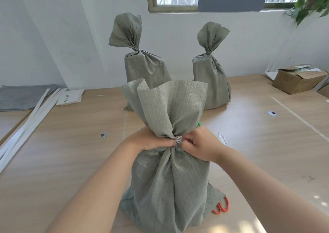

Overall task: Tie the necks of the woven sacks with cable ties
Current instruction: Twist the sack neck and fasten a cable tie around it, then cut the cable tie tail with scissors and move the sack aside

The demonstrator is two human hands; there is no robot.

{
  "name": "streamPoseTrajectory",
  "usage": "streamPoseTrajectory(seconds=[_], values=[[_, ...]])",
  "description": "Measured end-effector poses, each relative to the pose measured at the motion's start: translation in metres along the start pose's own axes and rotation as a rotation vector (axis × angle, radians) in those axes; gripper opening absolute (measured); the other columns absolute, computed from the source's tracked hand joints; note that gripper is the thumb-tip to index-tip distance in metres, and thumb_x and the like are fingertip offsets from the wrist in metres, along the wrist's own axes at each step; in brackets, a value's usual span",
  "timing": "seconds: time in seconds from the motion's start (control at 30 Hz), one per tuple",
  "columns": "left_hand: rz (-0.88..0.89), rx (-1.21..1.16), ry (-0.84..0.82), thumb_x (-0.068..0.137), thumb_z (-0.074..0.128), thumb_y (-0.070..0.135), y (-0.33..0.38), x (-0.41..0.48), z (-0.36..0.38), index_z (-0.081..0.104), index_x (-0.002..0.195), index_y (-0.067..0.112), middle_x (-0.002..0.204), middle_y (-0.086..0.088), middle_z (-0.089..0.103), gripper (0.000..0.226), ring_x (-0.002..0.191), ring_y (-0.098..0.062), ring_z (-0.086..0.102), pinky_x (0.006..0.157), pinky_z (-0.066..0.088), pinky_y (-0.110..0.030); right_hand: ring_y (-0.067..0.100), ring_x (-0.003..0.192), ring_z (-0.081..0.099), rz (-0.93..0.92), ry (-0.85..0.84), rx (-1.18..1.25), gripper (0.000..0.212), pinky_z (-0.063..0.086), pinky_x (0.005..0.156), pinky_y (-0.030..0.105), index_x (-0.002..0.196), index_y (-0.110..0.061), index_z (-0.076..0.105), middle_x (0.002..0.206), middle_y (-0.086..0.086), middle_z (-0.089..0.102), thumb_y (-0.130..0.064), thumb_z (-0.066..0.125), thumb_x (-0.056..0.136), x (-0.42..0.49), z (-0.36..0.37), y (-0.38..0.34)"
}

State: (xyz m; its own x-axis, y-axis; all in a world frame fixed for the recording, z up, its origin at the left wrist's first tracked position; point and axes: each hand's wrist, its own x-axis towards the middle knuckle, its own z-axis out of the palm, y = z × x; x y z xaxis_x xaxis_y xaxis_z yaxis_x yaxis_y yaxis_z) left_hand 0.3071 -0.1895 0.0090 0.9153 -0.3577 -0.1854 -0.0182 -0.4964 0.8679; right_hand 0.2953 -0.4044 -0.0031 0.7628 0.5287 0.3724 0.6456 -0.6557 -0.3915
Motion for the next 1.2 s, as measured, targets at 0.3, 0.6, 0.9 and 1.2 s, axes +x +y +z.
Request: streamPoseTrajectory(seconds=[0.3,0.6,0.9,1.2], values=[[-0.047,-0.080,0.029,0.059,0.091,0.041,-0.004,0.004,-0.001,0.075,0.111,0.025,0.107,0.011,0.078,0.056,0.105,-0.005,0.070,0.098,0.054,-0.032,0.006,0.048,0.041,0.136,0.009,0.176,0.017,0.031,0.050,0.019,0.069,-0.027,0.057,0.050,-0.008,0.046,-0.032,0.059,0.085,-0.010,-0.006,0.017],[-0.075,-0.129,0.064,0.051,0.091,0.041,0.000,0.015,0.004,0.074,0.104,0.027,0.105,0.016,0.076,0.057,0.102,0.003,0.066,0.089,0.048,-0.020,0.005,0.071,0.055,0.696,0.193,0.511,0.041,0.047,0.074,0.035,0.091,-0.019,0.067,0.079,-0.001,0.064,-0.054,0.046,0.089,-0.078,0.034,0.077],[-0.091,-0.159,0.054,0.048,0.090,0.045,-0.007,0.028,-0.001,0.076,0.113,0.018,0.111,0.008,0.078,0.071,0.112,-0.008,0.069,0.108,0.049,-0.039,0.020,0.091,0.059,1.081,-0.364,0.162,0.036,0.044,0.076,0.027,0.122,-0.021,0.056,0.100,0.001,0.067,-0.023,0.060,0.086,-0.160,0.118,0.126],[-0.078,-0.208,0.031,0.056,0.090,0.036,-0.008,0.029,0.001,0.078,0.107,0.016,0.109,0.002,0.078,0.056,0.112,-0.012,0.070,0.109,0.048,-0.040,0.029,0.095,0.060,1.206,-0.465,0.020,0.042,0.048,0.078,0.029,0.107,-0.018,0.047,0.105,0.003,0.037,-0.018,0.070,0.072,-0.195,0.154,0.129]])
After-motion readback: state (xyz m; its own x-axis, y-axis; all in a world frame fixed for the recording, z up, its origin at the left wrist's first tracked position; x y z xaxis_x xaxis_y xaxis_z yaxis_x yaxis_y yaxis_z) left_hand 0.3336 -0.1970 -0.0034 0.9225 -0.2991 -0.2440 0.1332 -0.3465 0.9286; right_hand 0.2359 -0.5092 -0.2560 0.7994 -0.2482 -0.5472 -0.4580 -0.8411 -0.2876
